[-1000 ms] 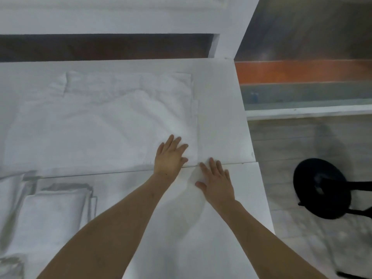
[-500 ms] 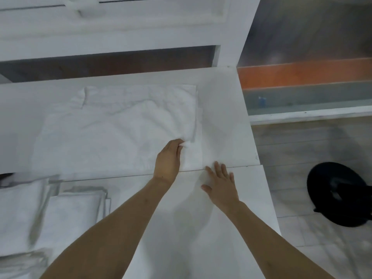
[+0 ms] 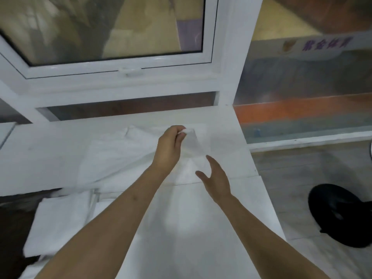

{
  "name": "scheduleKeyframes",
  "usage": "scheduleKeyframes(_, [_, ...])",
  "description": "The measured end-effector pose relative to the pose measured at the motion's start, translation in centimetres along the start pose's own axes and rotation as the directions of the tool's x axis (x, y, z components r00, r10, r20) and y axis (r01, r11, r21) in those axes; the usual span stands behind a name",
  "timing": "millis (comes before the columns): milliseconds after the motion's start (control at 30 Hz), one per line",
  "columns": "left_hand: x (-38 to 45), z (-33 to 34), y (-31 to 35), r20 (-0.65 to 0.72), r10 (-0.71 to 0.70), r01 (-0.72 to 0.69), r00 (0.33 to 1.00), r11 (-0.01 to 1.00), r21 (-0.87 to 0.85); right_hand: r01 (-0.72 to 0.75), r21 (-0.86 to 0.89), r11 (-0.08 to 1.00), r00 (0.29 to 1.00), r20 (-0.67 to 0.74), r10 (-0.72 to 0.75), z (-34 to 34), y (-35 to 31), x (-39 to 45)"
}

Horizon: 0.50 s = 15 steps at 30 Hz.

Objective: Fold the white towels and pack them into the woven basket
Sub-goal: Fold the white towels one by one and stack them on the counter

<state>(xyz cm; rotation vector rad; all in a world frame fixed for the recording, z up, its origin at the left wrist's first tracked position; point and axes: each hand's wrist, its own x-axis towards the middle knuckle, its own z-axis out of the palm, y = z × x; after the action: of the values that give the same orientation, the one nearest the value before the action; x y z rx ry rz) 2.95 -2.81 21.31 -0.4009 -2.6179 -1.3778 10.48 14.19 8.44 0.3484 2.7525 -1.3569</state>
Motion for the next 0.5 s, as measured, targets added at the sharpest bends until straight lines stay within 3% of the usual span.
scheduleKeyframes(133, [-0.5, -4.5, 3.8, -0.008, 0.093, -0.093, 0.996, 0.996, 0.007, 0.057, -0.004, 0.998, 0.996, -0.068, -0.057, -0.5, -4.2, -1.5])
scheduleKeyframes(233, [-1.5, -8.0, 6.6, -0.059, 0.164, -0.168, 0.985, 0.984, -0.066, 0.012, 0.079, 0.997, 0.997, -0.076, -0.006, -1.2, -6.3, -3.2])
scheduleKeyframes(367, [-2.3, -11.8, 9.8, -0.155, 0.128, -0.161, 0.98, 0.961, -0.224, -0.026, 0.221, 0.975, 0.999, -0.035, 0.034, -2.8, -8.4, -6.3])
scheduleKeyframes(500, [-2.5, -15.3, 12.6, -0.222, 0.106, -0.175, 0.969, 0.931, -0.321, 0.051, 0.379, 0.924, 0.999, -0.002, -0.054, -5.6, -11.4, -10.6])
